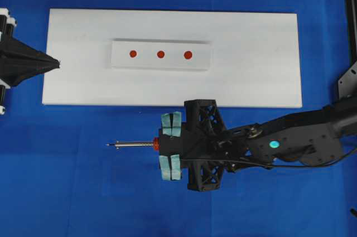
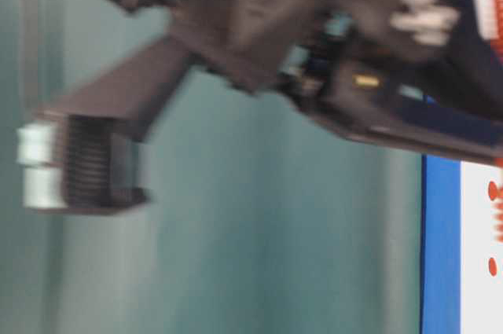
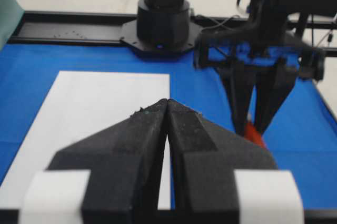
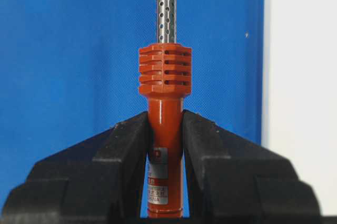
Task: Touch the tip of the soldering iron to the mark.
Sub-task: 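Lower the iron onto the blue table and open the right gripper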
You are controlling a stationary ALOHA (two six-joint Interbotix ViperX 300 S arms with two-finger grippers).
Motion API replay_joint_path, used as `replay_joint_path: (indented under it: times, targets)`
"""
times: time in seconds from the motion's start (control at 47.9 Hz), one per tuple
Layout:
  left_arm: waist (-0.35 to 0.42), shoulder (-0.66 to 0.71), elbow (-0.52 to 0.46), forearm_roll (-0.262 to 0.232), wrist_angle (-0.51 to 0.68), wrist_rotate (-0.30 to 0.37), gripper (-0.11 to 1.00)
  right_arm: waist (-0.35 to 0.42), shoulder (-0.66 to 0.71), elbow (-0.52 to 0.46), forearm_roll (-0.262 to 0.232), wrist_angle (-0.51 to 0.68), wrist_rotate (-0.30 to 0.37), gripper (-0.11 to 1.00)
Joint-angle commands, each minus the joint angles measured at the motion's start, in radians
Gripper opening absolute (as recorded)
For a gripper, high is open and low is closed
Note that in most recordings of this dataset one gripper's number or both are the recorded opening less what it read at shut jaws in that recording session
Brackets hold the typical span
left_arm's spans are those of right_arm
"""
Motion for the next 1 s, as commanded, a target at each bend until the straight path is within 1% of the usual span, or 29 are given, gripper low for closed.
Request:
replay_joint_path:
  times: [0.0, 0.146, 0.334, 0.543, 0.69, 0.878, 0.982]
  targets:
    - [-0.002, 0.005, -0.011, 0.002, -0.006, 0.0, 0.0, -0.009, 0.011, 0.006, -0.003, -0.074, 0.012, 0.06]
    - [0.0, 0.005, -0.011, 0.002, -0.005, 0.0, 0.0, -0.02, 0.071, 0.021, -0.002, -0.181, 0.044, 0.06]
    - [-0.002, 0.005, -0.009, 0.002, -0.003, 0.0, 0.0, -0.029, 0.14, 0.025, -0.002, -0.265, 0.048, 0.06]
    - [-0.002, 0.006, -0.009, 0.003, -0.002, 0.0, 0.0, -0.038, 0.189, 0.029, 0.006, -0.299, 0.051, 0.06]
    - [-0.002, 0.006, -0.009, 0.003, -0.002, 0.0, 0.0, -0.043, 0.192, 0.035, 0.018, -0.304, 0.052, 0.06]
    - [-0.002, 0.005, -0.009, 0.002, -0.002, 0.0, 0.0, -0.044, 0.192, 0.049, 0.023, -0.348, 0.051, 0.06]
    - [0.0, 0.005, -0.011, 0.003, -0.002, 0.0, 0.0, -0.044, 0.192, 0.051, 0.032, -0.353, 0.051, 0.06]
